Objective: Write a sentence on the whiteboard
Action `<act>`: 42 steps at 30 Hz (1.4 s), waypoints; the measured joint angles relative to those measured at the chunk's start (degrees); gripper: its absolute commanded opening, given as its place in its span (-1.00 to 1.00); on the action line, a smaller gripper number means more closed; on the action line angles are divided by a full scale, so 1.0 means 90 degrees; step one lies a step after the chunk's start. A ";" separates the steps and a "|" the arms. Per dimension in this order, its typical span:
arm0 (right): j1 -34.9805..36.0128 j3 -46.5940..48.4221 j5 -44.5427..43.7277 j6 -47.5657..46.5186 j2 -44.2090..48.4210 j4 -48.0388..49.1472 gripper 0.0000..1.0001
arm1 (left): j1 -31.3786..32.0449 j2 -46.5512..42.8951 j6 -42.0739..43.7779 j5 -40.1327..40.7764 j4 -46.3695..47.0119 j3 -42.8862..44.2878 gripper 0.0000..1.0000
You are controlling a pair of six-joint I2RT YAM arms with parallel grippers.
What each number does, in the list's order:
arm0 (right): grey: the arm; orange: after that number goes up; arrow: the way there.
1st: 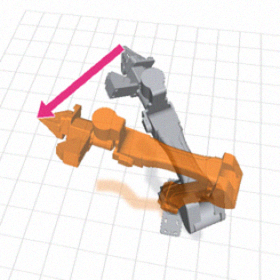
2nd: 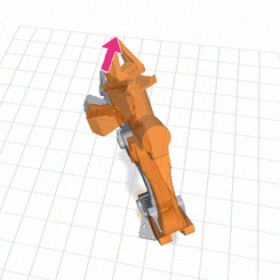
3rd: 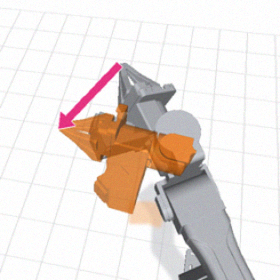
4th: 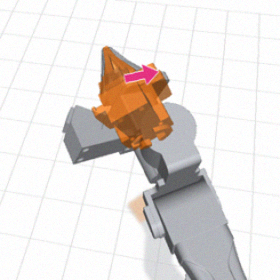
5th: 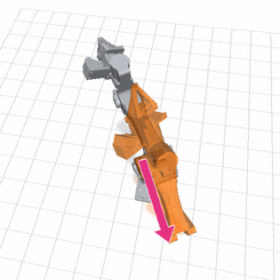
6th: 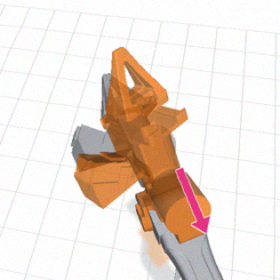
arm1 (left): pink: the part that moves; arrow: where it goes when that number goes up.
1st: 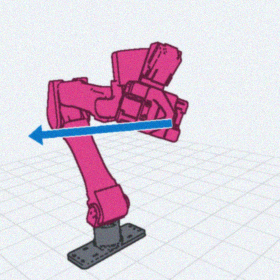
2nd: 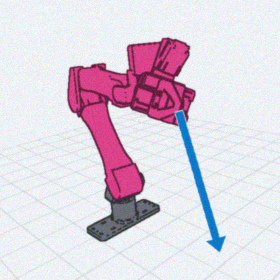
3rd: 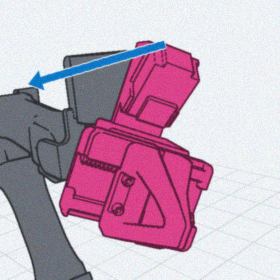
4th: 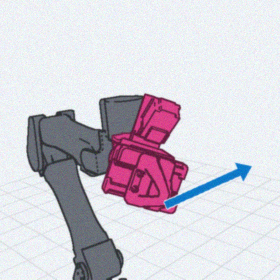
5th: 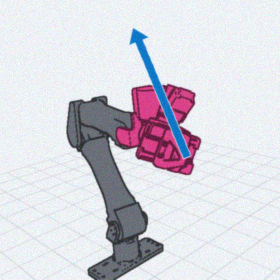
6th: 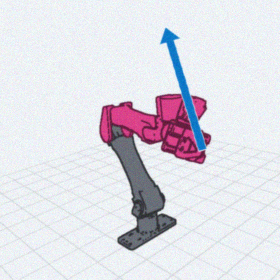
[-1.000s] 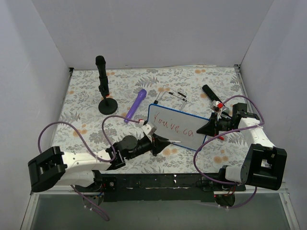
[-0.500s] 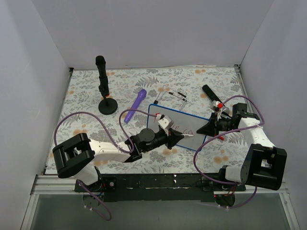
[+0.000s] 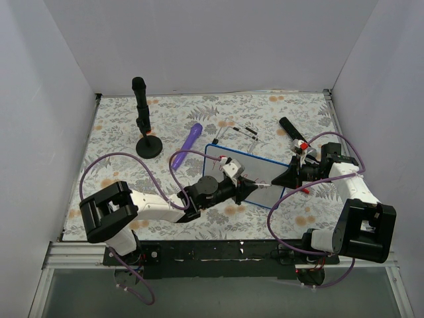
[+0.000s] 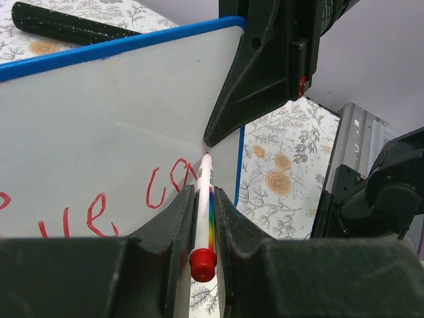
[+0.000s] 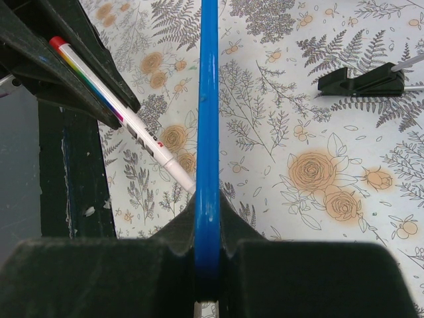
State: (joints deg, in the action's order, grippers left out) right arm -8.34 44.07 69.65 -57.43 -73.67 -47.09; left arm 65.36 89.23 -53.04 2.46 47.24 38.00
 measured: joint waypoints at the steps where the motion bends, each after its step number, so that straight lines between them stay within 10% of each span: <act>1: 0.0000 0.0000 0.0000 -0.0002 0.0000 0.0002 -0.97 | 0.0000 0.0024 0.0012 0.0000 0.0005 0.0005 -1.00; 42: 0.0000 0.0000 0.0007 -0.0039 -0.0010 0.0000 -0.97 | 0.0010 0.0012 0.0192 -0.0163 -0.0539 -0.0231 -1.00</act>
State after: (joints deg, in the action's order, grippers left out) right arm -8.34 44.07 69.71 -57.78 -73.76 -47.09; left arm 65.45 89.34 -51.31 0.99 42.39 35.92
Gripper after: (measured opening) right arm 0.089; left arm 0.130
